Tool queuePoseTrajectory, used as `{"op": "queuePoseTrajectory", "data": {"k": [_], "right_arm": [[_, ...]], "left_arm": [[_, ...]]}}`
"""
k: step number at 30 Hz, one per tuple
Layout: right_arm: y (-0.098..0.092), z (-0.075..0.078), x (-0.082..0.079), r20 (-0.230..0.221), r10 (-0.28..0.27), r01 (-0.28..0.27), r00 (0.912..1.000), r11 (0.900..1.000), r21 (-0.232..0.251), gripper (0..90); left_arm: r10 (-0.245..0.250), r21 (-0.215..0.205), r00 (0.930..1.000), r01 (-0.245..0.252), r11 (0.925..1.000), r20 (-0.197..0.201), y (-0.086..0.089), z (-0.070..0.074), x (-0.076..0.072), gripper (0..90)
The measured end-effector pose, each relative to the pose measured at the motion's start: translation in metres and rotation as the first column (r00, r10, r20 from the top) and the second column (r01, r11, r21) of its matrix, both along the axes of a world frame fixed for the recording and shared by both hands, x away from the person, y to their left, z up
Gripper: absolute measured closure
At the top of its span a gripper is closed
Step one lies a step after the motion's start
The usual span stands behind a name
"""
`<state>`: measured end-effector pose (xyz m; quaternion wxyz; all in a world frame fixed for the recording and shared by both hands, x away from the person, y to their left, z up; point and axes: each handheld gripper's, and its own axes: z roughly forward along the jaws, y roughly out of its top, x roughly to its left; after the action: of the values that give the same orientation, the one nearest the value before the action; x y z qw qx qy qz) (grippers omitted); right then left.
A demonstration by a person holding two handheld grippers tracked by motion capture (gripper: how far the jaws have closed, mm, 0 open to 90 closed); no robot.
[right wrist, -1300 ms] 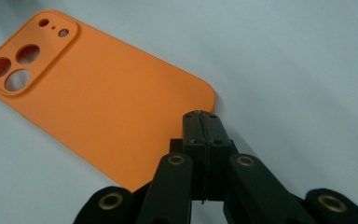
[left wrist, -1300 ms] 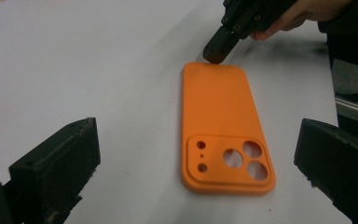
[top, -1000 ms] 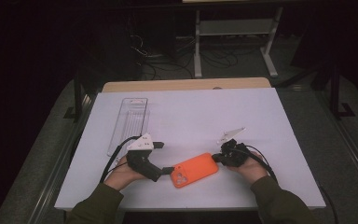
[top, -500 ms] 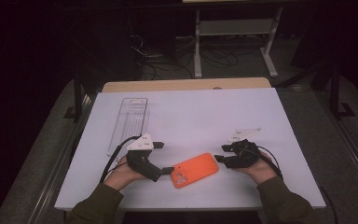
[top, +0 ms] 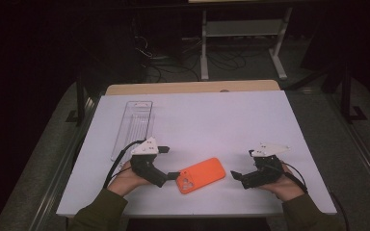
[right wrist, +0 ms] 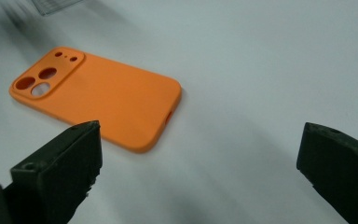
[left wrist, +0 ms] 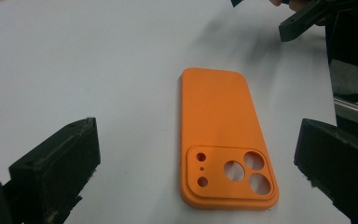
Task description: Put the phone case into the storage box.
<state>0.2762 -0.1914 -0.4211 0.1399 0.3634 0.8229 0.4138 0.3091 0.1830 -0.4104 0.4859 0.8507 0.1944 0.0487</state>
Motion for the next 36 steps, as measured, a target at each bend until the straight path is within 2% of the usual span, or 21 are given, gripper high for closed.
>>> {"op": "queuePoseTrajectory", "data": {"k": [3,10,19,23,24,36], "right_arm": [[-0.002,-0.003,-0.003,0.008,0.009,-0.009,0.9999,1.000,0.017,0.0],[0.000,-0.005,0.001,0.029,0.023,-0.023,0.9993,1.000,0.010,0.0],[-0.004,-0.003,0.001,0.029,0.020,-0.021,0.9994,1.000,0.023,0.0],[-0.004,-0.003,0.001,0.027,0.022,-0.022,0.9994,1.000,0.019,0.0],[-0.004,-0.003,0.002,0.027,0.022,-0.023,0.9994,1.000,0.018,0.0],[-0.002,-0.002,0.000,0.025,0.020,-0.020,0.9995,1.000,0.023,0.0]], "left_arm": [[0.002,0.000,1.0000,-0.002,1.0000,0.001,0.000,0.000,0.000,0.0],[0.001,0.001,1.0000,-0.001,1.0000,0.002,0.000,0.000,0.000,0.0],[0.006,-0.002,1.0000,-0.006,1.0000,-0.006,0.000,0.002,0.001,0.0],[0.007,0.008,0.9999,-0.007,0.9999,-0.011,-0.003,0.006,0.000,0.0],[0.010,-0.001,0.9998,-0.010,0.9999,-0.018,-0.004,0.007,0.000,0.0],[0.008,0.024,1.0000,-0.008,0.9997,-0.001,-0.021,0.021,0.001,0.0]]}}
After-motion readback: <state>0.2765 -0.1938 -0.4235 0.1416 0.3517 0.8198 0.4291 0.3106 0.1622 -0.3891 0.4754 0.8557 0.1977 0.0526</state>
